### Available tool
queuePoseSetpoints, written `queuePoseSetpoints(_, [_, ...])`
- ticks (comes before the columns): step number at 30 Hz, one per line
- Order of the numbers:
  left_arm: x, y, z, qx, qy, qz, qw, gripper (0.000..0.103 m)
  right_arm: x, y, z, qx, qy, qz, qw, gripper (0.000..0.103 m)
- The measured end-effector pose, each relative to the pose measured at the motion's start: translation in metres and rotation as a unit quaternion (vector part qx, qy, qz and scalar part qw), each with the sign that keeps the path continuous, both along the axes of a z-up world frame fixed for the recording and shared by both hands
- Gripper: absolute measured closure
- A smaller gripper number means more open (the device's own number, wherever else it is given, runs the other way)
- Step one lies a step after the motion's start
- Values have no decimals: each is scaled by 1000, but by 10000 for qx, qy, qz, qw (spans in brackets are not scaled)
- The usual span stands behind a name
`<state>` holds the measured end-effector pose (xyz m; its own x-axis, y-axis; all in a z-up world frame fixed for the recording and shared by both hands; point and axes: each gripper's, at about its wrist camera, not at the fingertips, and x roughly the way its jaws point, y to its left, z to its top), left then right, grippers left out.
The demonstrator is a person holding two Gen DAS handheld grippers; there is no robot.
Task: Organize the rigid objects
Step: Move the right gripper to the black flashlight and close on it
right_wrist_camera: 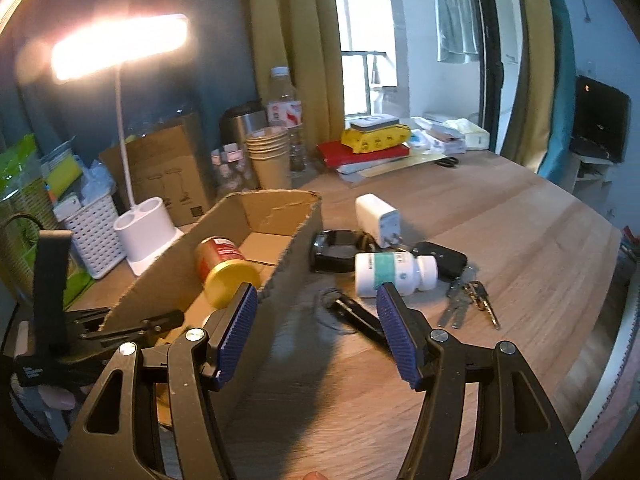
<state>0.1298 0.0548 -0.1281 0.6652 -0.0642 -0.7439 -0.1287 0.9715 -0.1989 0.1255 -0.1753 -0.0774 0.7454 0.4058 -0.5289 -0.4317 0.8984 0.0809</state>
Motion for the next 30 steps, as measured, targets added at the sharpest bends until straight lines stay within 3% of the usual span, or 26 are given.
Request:
queuePoseSetpoints(18, [0, 0, 0, 2, 0, -1, 10000, 83, 23, -8, -26, -276, 108, -321, 9990, 38])
queuePoseSetpoints(30, [0, 0, 0, 0, -1, 0, 10000, 83, 55, -8, -55, -503, 562, -404, 9963, 38])
